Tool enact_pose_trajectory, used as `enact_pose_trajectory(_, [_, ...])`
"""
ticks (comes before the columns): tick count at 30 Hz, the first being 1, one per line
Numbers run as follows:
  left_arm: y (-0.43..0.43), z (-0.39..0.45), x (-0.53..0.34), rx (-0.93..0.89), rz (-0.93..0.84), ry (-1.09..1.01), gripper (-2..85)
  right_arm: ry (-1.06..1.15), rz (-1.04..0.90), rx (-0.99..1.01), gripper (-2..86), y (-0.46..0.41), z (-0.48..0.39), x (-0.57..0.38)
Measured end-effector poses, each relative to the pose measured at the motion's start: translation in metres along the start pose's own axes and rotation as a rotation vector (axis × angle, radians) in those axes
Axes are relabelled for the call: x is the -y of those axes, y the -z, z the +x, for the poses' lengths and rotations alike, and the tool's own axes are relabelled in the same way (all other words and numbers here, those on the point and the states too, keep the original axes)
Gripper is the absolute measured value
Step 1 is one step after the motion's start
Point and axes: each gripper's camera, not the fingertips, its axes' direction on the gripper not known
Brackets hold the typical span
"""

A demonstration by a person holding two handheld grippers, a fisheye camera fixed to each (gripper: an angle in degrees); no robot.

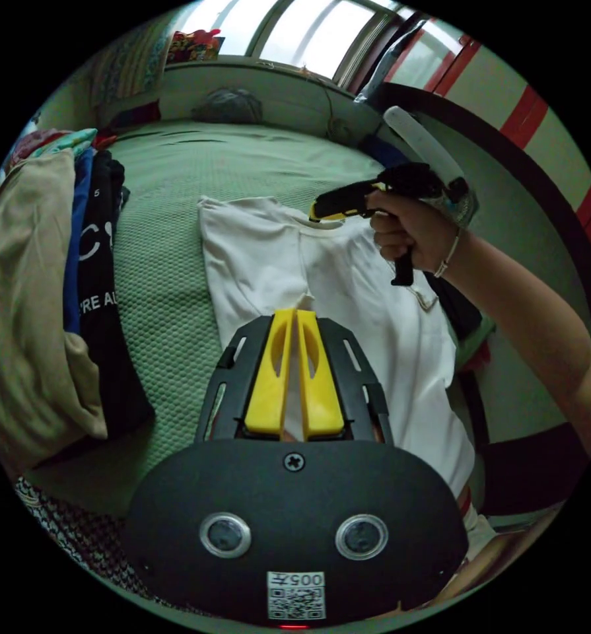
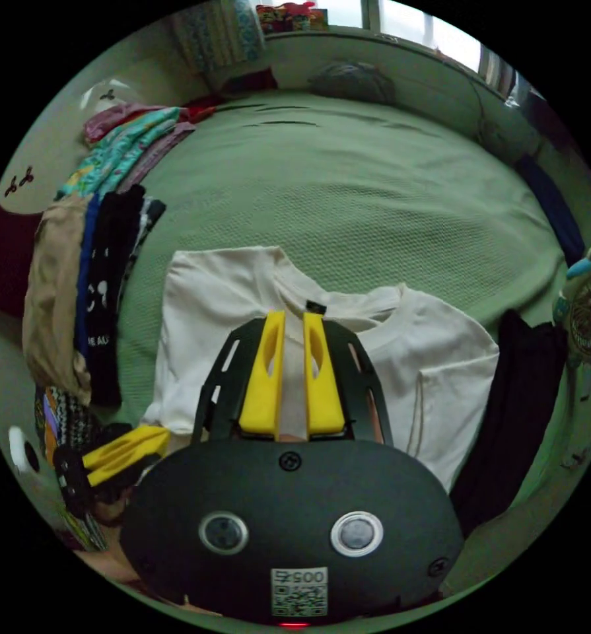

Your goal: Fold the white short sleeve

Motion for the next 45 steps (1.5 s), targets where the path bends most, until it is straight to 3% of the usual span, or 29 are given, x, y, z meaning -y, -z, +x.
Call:
enact_pose_trajectory(6, [-0.018, 0.002, 0.007, 0.01, -0.098, -0.021, 0.0, 0.147, -0.027, 0.165, 5.0, 0.001, -0.019, -0.027])
enact_pose_trajectory(9, [-0.025, 0.004, 0.009, 0.057, -0.152, -0.007, -0.2, 0.211, -0.11, 0.125, 5.0, -0.014, -0.028, -0.038])
enact_pose_trajectory(14, [-0.028, 0.007, 0.009, 0.131, -0.196, 0.006, -0.6, 0.217, -0.088, 0.073, 5.7, -0.016, -0.026, -0.052])
enact_pose_trajectory(20, [-0.022, 0.003, -0.002, 0.132, -0.161, 0.057, -0.1, 0.244, -0.096, -0.076, 6.2, -0.005, -0.025, -0.067])
enact_pose_trajectory(28, [-0.012, -0.012, -0.009, 0.143, 0.009, 0.189, 5.2, 0.186, 0.003, 0.03, 6.3, 0.019, -0.027, -0.067])
enact_pose_trajectory(38, [-0.028, -0.034, -0.002, 0.101, -0.074, 0.217, 7.4, 0.186, -0.04, 0.021, 7.1, -0.023, -0.072, -0.035])
enact_pose_trajectory(45, [-0.011, -0.047, -0.012, 0.06, -0.042, 0.228, 4.6, 0.089, -0.075, 0.074, 1.9, -0.036, -0.055, -0.05])
